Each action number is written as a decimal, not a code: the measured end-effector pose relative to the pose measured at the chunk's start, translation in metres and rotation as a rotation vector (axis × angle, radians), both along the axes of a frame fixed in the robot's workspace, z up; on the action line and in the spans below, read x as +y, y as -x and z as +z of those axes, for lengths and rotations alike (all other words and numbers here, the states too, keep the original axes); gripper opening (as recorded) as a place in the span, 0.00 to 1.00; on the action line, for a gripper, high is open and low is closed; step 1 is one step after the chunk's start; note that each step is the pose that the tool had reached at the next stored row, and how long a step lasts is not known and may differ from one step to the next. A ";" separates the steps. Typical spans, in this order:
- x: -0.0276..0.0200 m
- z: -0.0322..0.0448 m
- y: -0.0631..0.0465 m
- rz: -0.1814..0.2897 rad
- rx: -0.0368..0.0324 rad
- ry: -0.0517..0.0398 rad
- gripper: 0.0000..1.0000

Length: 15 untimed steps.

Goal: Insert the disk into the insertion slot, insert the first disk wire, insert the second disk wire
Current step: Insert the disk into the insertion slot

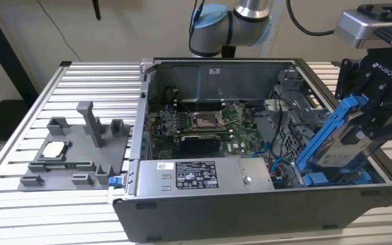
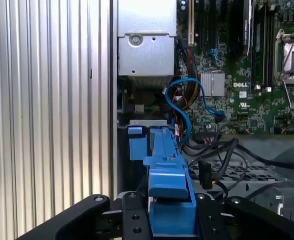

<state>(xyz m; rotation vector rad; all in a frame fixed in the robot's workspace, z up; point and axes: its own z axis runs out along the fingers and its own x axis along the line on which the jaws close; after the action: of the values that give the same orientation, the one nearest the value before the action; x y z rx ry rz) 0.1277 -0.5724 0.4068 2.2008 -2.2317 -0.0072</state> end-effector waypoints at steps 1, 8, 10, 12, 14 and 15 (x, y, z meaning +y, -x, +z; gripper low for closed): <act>0.0000 -0.0009 0.001 0.000 -0.0034 0.0001 0.33; 0.0002 -0.0123 0.005 0.000 -0.0251 0.0000 0.33; 0.0002 -0.0143 0.006 0.000 -0.0261 0.0000 0.33; 0.0001 -0.0142 0.007 0.000 -0.0262 0.0002 0.34; 0.0002 -0.0101 0.007 0.000 -0.0261 -0.0001 0.41; 0.0002 -0.0063 0.007 0.000 -0.0261 0.0002 0.41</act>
<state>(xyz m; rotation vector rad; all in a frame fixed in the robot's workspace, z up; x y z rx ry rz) 0.1208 -0.5722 0.4006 2.2137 -2.2447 0.0220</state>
